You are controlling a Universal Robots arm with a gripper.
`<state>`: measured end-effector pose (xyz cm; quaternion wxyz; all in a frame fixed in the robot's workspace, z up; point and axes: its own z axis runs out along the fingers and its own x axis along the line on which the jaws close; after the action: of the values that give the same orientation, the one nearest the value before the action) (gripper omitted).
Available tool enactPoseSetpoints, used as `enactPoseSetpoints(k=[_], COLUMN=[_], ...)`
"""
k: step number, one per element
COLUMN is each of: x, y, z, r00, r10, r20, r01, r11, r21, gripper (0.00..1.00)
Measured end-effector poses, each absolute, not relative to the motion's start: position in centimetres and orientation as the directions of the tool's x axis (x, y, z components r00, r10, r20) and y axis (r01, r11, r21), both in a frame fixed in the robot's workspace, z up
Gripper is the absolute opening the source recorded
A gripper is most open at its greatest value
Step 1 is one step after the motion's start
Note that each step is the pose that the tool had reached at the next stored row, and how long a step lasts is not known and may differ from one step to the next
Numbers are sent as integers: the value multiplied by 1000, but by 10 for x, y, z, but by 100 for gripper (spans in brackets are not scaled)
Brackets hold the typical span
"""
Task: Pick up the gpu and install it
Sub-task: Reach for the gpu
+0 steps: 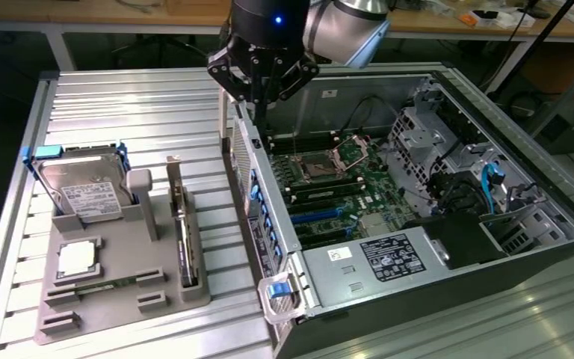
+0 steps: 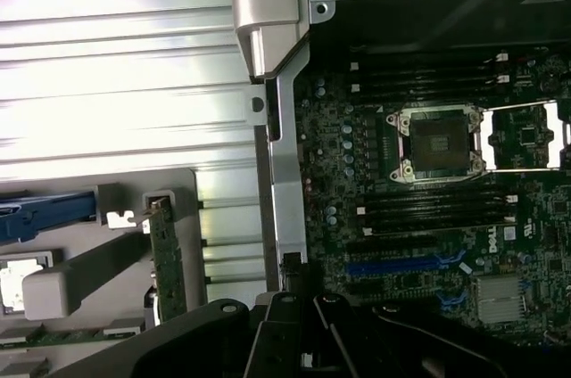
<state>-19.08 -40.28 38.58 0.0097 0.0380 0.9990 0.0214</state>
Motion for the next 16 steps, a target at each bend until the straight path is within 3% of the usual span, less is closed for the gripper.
enactPoseSetpoints(k=[16], x=[-213], y=[-406], z=[383], r00=[-997], r10=[76], r20=[-17], r01=[75], r11=[996], r21=[43], gripper=[11])
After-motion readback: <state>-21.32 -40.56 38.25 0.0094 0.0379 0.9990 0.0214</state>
